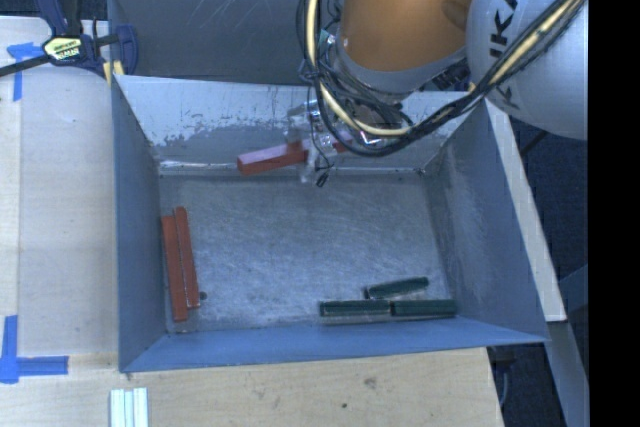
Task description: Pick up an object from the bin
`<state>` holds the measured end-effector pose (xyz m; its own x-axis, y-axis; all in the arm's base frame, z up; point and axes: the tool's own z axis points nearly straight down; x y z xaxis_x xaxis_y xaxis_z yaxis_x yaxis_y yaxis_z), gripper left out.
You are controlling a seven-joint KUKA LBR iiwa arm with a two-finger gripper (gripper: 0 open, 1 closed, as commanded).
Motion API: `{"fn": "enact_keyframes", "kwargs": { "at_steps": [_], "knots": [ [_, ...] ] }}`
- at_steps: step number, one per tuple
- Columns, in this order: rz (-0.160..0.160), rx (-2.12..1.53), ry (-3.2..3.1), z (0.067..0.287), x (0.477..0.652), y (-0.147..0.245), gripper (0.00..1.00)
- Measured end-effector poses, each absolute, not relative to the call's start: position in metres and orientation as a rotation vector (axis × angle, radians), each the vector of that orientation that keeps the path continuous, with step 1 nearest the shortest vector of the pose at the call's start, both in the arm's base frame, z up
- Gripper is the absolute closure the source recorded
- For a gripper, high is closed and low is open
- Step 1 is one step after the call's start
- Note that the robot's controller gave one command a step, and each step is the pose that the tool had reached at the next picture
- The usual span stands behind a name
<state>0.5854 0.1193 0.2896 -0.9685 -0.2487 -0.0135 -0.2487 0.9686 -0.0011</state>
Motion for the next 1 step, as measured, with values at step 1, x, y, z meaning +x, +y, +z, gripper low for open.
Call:
{"fn": "enact_keyframes", "kwargs": {
  "at_steps": [1],
  "knots": [
    [0.001,-0.873,3.017,0.279,0.5321,0.139,1.0]
  ]
}}
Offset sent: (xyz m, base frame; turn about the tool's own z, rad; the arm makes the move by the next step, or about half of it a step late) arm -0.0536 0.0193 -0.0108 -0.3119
